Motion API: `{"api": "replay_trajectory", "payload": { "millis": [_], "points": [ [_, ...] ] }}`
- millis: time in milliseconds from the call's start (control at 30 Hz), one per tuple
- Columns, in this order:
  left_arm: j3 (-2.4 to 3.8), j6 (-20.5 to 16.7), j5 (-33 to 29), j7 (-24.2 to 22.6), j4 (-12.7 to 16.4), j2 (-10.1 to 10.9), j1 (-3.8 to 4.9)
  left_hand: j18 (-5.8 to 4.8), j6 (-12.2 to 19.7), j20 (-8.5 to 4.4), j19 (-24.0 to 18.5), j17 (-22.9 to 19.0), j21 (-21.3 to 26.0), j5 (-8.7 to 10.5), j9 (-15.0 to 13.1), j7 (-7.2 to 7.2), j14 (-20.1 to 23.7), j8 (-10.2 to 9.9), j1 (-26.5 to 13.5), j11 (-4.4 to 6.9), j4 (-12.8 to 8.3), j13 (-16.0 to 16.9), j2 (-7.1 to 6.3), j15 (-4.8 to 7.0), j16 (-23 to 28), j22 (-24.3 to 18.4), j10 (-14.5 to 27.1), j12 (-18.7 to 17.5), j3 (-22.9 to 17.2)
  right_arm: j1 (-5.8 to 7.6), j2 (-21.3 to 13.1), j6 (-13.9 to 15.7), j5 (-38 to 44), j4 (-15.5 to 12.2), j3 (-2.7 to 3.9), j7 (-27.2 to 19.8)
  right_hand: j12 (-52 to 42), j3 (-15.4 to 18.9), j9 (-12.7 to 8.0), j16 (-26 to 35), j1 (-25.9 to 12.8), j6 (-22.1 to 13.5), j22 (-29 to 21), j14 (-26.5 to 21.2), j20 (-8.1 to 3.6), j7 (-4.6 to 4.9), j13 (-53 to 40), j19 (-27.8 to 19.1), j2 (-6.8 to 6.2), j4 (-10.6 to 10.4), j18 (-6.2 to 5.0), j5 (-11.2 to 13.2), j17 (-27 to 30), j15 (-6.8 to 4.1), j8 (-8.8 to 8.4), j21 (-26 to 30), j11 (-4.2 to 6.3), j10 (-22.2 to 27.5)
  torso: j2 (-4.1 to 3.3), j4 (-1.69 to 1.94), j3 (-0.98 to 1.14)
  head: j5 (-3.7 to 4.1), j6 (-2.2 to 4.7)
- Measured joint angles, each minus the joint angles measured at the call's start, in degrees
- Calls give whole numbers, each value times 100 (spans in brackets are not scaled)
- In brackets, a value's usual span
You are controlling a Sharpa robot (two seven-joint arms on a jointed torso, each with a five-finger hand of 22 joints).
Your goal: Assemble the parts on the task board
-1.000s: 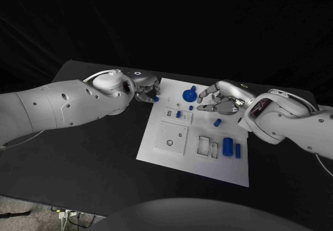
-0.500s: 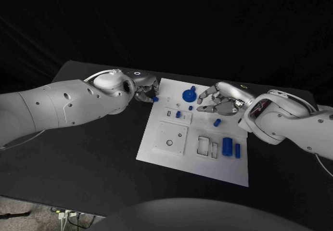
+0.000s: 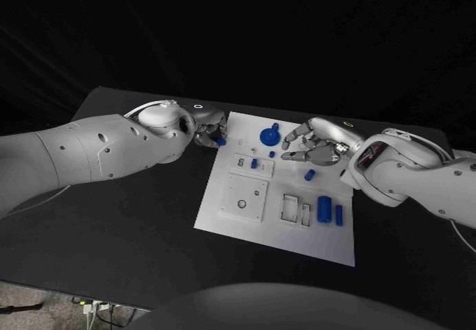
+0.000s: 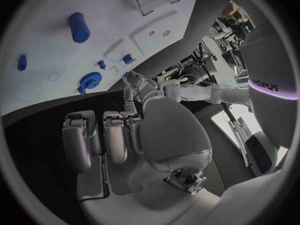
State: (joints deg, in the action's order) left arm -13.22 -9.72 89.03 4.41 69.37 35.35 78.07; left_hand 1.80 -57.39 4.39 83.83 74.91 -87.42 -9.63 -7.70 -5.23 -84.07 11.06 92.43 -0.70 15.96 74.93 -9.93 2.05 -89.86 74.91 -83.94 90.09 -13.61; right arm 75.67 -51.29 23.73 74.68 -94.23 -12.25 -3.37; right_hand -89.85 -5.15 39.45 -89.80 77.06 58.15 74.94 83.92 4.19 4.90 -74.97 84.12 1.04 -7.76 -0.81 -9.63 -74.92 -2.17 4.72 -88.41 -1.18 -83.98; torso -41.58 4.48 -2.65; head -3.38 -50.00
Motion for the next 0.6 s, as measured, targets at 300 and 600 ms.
{"api": "replay_trajectory", "payload": {
  "millis": [300,600],
  "points": [
    [15,2,48,-14,-93,-53,-15,0,-312,-21,21,0,33,114,-24,96,10,85,165,42,-30,0,-1,52,0,0,-3,0,-30,-4,-8,-3,-3,-1,0,0,0,0,48,0,0,69,0,0,0,-28,0,0,0,0,0,0,0,0,58,0,0,0,7,4,2,3,0],
    [23,-105,188,21,-100,-51,-51,1,-605,-63,20,0,33,-107,-75,109,10,245,225,43,-82,0,57,51,0,0,-1,0,-48,-27,-23,-13,-5,2,0,0,0,0,83,0,0,133,-1,0,0,-52,0,0,0,0,0,0,1,0,102,26,0,0,10,8,2,16,0]
  ]
}}
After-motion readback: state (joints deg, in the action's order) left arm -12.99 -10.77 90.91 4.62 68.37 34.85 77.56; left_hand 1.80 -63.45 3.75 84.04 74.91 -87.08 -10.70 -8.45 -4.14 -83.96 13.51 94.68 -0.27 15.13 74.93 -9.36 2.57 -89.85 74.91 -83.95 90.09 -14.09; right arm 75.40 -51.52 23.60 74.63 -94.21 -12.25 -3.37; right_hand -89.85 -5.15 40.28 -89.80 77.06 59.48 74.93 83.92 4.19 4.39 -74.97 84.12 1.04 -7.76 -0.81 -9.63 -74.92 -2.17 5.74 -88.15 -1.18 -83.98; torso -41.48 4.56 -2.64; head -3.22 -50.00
